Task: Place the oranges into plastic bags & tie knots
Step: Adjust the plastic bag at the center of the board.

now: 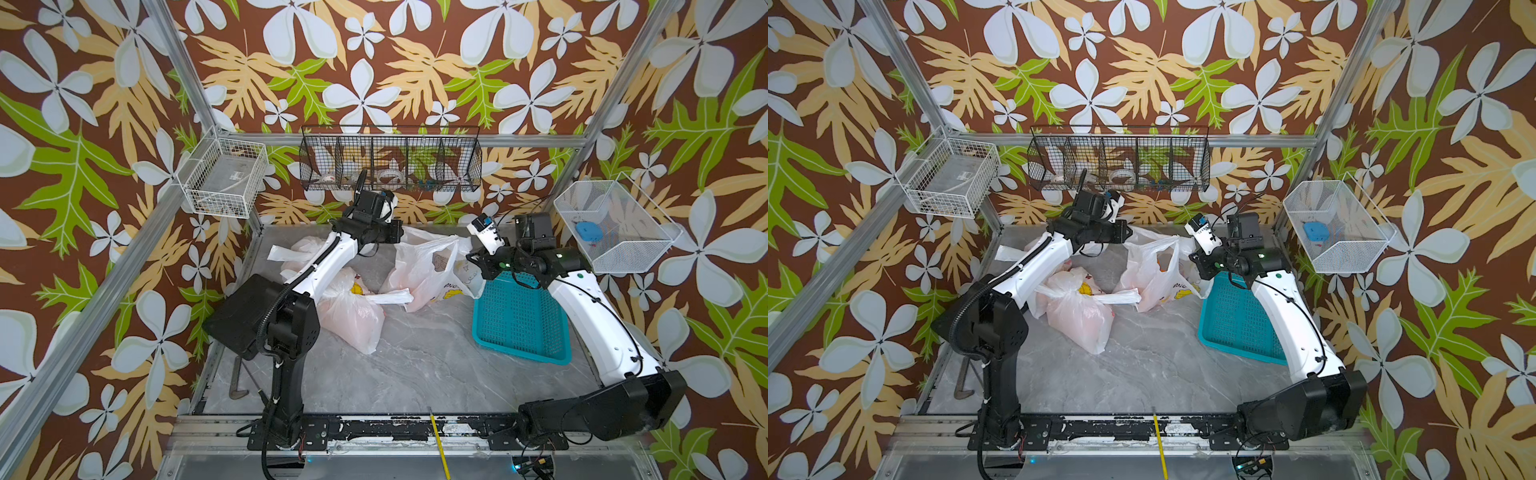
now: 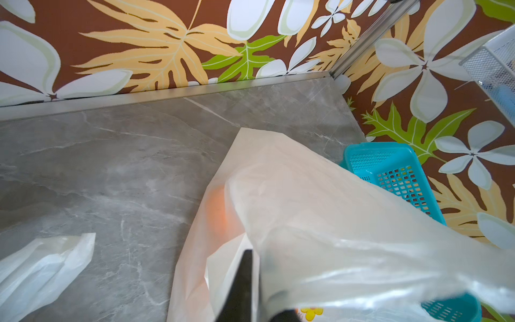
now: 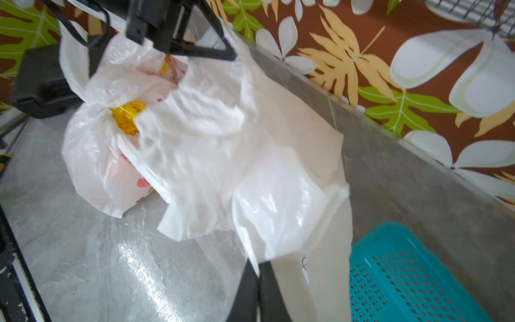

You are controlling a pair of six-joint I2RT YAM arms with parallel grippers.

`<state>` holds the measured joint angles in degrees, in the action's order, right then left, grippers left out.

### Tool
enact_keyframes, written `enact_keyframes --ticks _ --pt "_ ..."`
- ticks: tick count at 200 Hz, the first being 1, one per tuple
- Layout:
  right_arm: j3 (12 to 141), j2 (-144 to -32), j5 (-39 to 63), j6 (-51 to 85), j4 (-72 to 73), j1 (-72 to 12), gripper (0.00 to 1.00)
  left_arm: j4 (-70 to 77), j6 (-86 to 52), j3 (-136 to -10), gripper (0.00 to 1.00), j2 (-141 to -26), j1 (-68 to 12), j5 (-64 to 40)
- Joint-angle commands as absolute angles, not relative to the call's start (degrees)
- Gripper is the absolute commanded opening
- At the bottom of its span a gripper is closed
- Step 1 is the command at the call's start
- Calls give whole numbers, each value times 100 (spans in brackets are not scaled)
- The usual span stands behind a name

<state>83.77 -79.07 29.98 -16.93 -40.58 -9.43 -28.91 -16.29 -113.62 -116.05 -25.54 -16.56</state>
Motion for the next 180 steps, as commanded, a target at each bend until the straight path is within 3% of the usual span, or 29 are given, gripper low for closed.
enact_keyframes --ticks 1,33,48,86,130,180 --pt "8522 -7736 3738 -1361 -3774 -950 0 -2438 -1339 -11106 35 -11055 -2541 -1670" --pt "8832 -7709 4263 -449 -3361 -941 0 -1554 -1039 -10131 55 -9729 -2435 -1729" --pt "8894 -7711 4300 142 -3022 -919 0 -1079 -809 -9480 58 -9042 -2435 -1953" --pt "8877 -7718 4113 1189 -2319 -888 0 643 -59 -6911 74 -7294 -3033 -2235" --pt "8708 -7700 4050 1434 -2145 -888 0 2044 453 -5037 75 -6443 -3770 -2065" --pt "8593 -7658 4111 1434 -2171 -888 0 2615 942 -4824 82 -6616 -3829 -2444"
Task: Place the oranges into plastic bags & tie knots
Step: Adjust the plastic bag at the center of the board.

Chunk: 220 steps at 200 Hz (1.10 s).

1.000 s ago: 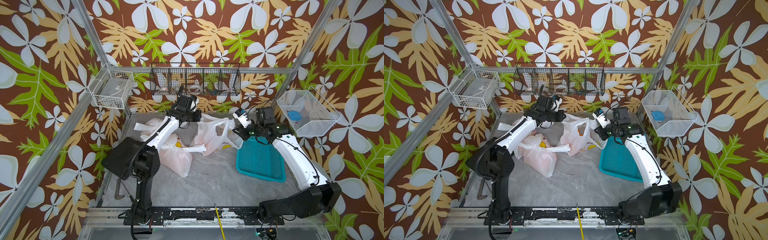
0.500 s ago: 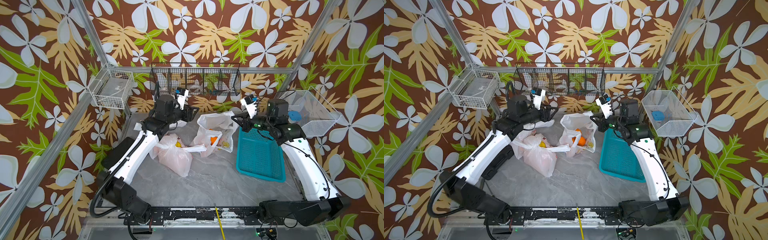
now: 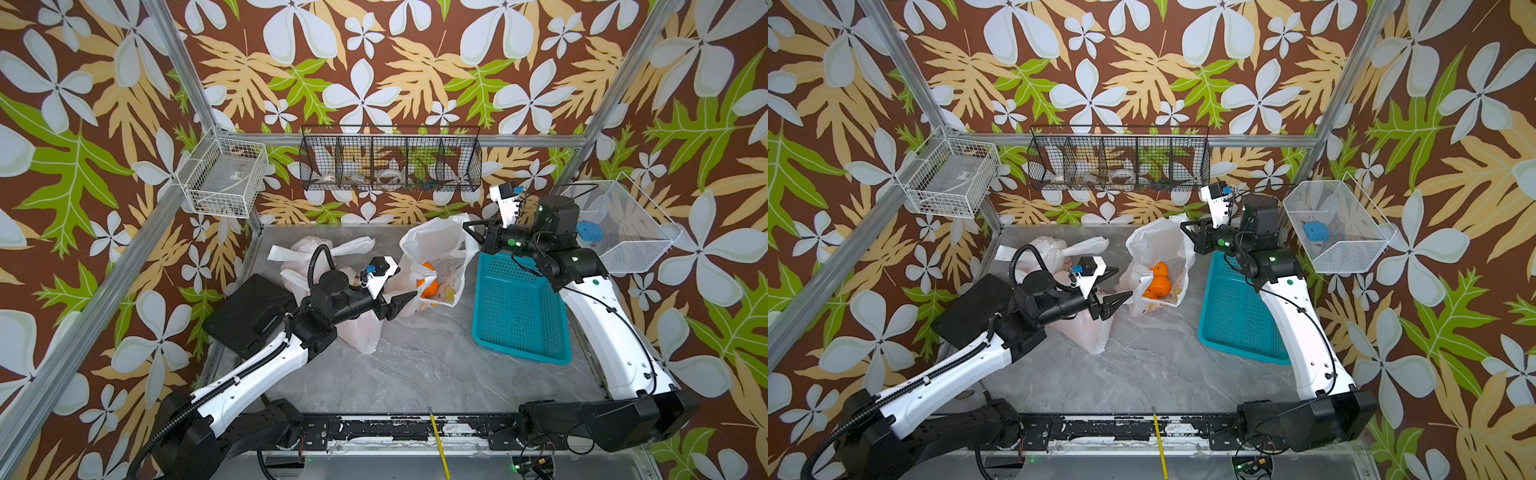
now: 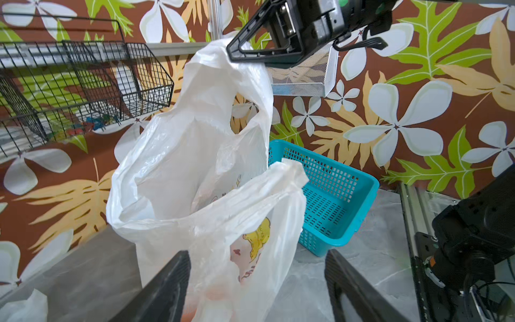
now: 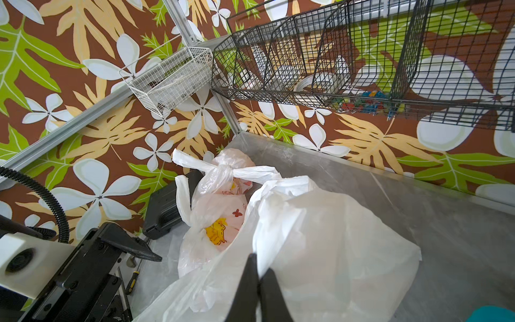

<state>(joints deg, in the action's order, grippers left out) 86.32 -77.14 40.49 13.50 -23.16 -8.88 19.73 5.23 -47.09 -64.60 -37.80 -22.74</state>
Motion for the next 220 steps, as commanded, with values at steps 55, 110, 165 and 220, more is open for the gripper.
enact_keyframes --ticks 55,110,165,220 --pt "8531 -7606 4081 1430 -2176 -888 0 2624 1425 -5298 84 -7295 -4072 -2855" --pt "8516 -7429 4088 1707 -1959 -890 0 2033 1843 -5737 17 -7568 -4100 -1624" --pt "8493 -6938 4264 2422 -1430 -394 2 1470 1258 -6538 0 -6925 -3638 -1093" --pt "7785 -6561 4877 2890 -843 372 31 1762 -15 -6570 0 -7000 -2744 -2359"
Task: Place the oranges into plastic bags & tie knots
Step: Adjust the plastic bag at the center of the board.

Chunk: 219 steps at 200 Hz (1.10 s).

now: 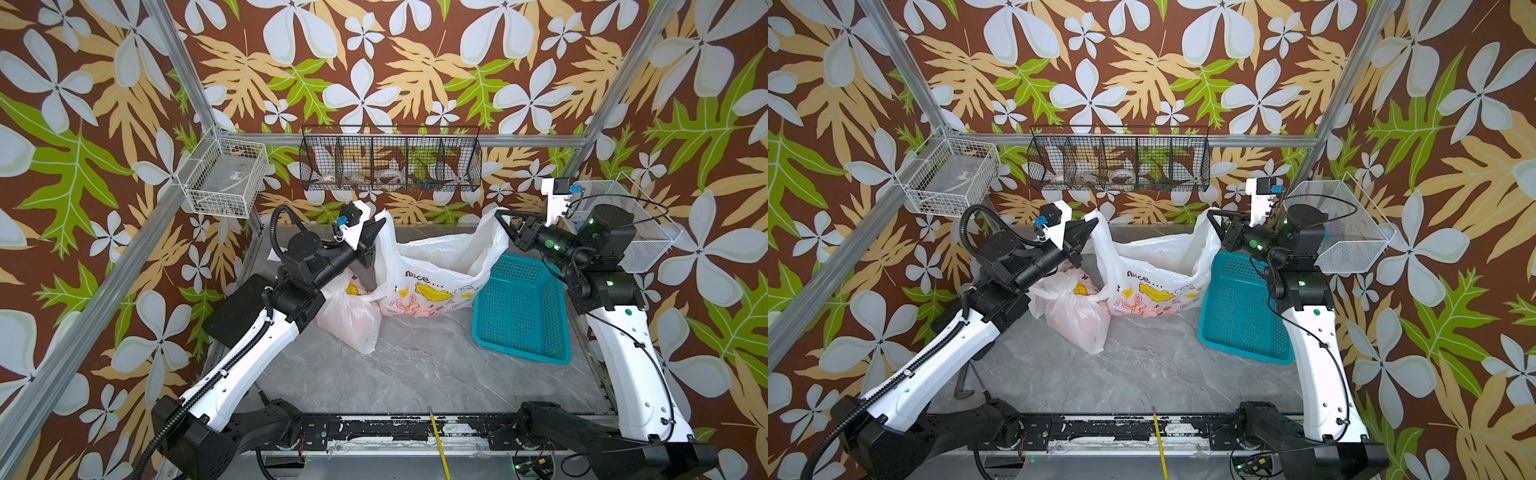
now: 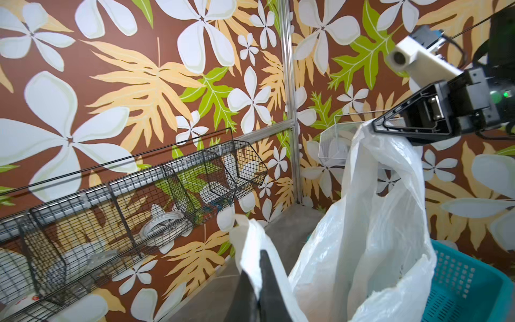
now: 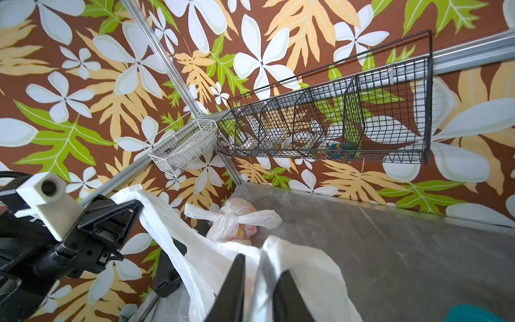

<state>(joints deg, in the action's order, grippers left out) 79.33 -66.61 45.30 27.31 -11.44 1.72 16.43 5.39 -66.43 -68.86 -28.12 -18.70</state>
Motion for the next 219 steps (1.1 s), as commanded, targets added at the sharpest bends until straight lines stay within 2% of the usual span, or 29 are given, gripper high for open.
enact_keyframes --ticks 1,47,69,96,111,129,152,191,219 --pt "7782 -6555 4882 2878 -852 388 32 1769 -29 -6568 0 -7011 -2743 -2357" --pt "7188 -5660 5149 2349 -901 1768 81 2030 -620 -6425 0 -7101 -2427 -2281" --pt "6578 -5148 5143 1843 -865 1934 100 2125 -685 -6405 0 -7148 -2358 -2348" --pt "5289 -4527 5699 1983 313 1876 99 2212 -757 -6415 0 -7185 -2355 -2383" --pt "4736 -4229 5580 1655 676 1456 99 2228 -776 -6432 0 -7230 -2355 -2400" --pt "4471 -4070 4912 861 547 679 99 2256 -825 -6425 0 -7271 -2362 -2400" --pt "4292 -4183 4352 1044 1032 128 99 2293 -885 -6416 0 -7304 -2359 -2421" --pt "4339 -4498 2333 450 1101 -1422 99 2364 -936 -6359 0 -7284 -2349 -2477" --pt "4540 -4733 1356 273 832 -1582 99 2344 -918 -6340 0 -7258 -2349 -2448"
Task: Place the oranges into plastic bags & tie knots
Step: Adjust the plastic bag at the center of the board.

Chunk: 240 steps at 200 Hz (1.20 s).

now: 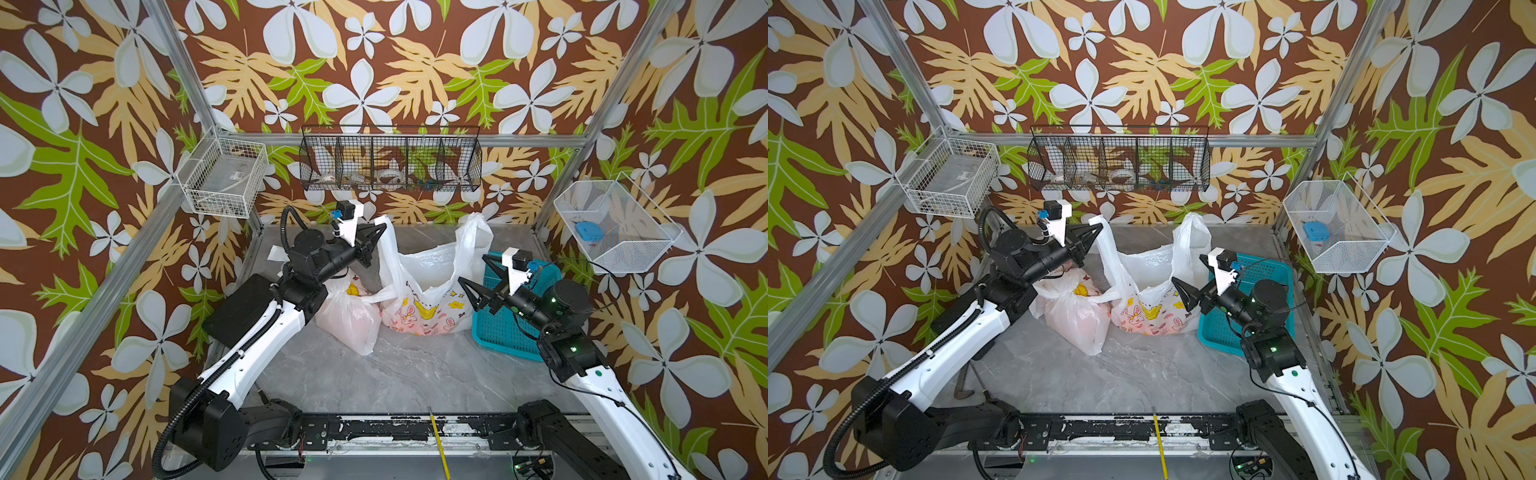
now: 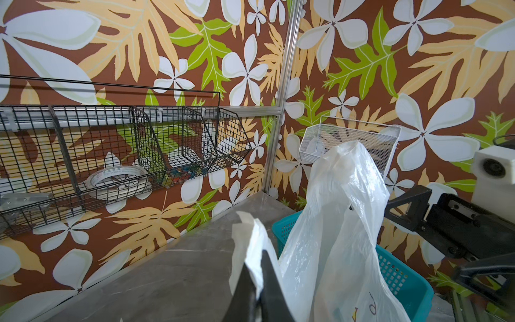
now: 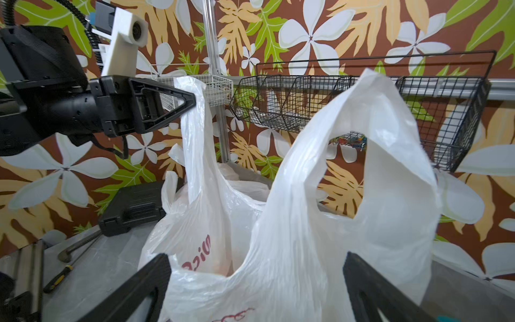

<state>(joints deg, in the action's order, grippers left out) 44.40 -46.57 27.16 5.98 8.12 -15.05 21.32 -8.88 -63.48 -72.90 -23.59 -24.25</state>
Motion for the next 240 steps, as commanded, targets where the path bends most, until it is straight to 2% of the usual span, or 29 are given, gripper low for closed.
enact_keyframes --ticks 1,29,63,102,183,240 --pt "4533 -4731 1346 268 842 -1582 99 2345 -921 -6338 0 -7259 -2348 -2446" --pt "4507 -4674 1636 19 858 -1484 99 2360 -923 -6329 0 -7253 -2350 -2479" --pt "4662 -4977 3867 388 1172 -242 99 2413 -984 -6335 0 -7287 -2347 -2557" --pt "5182 -5666 5053 96 1063 -33 99 2504 -1068 -6332 0 -7350 -2348 -2606" --pt "5574 -6486 5285 123 1309 3 99 2406 -1046 -6364 0 -7364 -2348 -2616" --pt "5520 -6540 5622 200 1372 -189 99 2398 -1037 -6399 0 -7409 -2351 -2615"
